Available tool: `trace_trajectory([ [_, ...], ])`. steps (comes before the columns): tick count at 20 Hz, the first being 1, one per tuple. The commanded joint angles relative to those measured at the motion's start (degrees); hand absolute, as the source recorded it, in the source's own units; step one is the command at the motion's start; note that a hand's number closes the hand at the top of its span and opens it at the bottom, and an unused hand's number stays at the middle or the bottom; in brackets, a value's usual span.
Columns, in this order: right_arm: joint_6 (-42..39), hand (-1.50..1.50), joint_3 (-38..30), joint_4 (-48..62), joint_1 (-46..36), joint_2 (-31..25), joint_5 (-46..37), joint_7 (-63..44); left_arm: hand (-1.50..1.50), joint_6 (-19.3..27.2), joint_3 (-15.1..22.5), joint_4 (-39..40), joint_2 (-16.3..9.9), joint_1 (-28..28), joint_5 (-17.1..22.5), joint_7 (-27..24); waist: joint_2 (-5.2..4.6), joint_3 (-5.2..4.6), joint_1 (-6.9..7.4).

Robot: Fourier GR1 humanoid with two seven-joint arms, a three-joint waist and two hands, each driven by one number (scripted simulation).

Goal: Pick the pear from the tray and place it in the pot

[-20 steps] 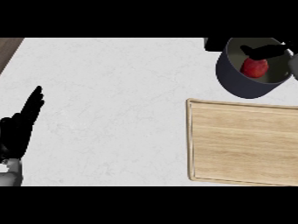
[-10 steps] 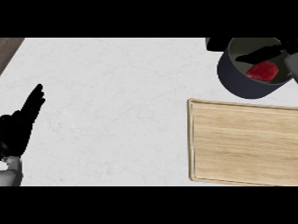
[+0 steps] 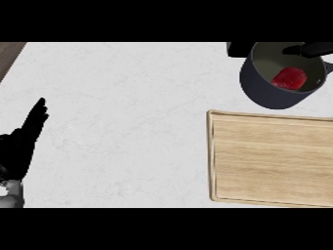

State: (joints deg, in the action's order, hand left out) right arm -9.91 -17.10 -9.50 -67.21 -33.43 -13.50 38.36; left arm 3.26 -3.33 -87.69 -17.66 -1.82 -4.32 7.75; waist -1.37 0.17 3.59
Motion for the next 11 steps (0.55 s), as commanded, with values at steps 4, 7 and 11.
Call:
trace_trajectory([
  [4,-13.64,-1.5,-2.99,1.97,-0.12,-6.5,3.24,-2.52,0.0,-1.79,-2.29,1.92,-1.69,-0.01,0.94,-1.91,0.26,-0.06,-0.89],
  [7,-19.79,-1.5,-3.65,2.64,3.55,-10.68,3.84,-0.08,0.0,-0.35,-1.29,0.2,0.02,2.03,0.04,-2.03,0.15,-0.01,-0.6],
  [11,-22.33,-1.5,-4.77,2.3,11.21,-13.44,4.82,6.2,0.0,0.7,0.71,-3.24,1.84,4.67,-1.28,-1.56,0.21,0.1,-0.8],
])
